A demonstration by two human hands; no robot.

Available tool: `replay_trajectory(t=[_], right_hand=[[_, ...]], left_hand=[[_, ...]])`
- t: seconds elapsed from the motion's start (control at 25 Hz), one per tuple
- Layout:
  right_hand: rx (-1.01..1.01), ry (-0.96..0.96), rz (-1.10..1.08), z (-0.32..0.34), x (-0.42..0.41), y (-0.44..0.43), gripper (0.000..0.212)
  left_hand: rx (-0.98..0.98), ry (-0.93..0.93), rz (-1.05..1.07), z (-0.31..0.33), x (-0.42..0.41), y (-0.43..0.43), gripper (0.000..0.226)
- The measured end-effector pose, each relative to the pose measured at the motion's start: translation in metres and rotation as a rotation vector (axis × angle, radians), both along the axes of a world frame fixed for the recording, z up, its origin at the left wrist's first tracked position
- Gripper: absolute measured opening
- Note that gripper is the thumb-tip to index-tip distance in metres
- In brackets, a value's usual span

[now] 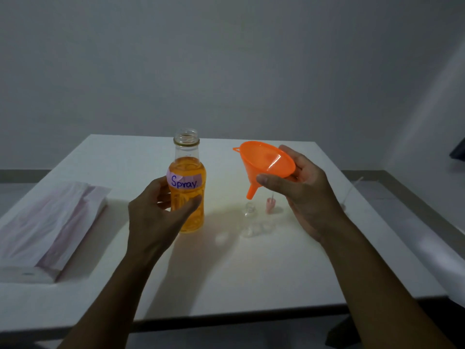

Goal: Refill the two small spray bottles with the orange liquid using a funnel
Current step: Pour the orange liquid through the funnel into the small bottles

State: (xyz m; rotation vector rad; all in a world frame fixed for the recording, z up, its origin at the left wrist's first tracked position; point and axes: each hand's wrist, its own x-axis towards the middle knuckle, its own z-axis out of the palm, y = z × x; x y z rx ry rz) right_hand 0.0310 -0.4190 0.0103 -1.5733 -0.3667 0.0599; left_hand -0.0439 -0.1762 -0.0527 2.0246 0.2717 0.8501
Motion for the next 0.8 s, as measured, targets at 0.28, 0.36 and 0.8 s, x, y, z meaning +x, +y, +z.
replay_trajectory(t=[0.28, 0.36, 0.8], right_hand=[[-0.068, -0.022, -0.014, -0.011, -0.001, -0.005, 0.102], [-0.068, -0.032, -0.012, -0.012, -0.001, -0.007, 0.1], [-0.092, -0.049, 0.043, -0.019, 0.0, -0.007, 0.108]], left_hand=[[0.029, -0.012, -0.016, -0.001, 0.006, -0.005, 0.056], [0.028, -0.016, -0.019, -0.002, 0.005, -0.005, 0.056], [0.105, -0.011, -0.017, 0.004, -0.001, -0.002, 0.057]])
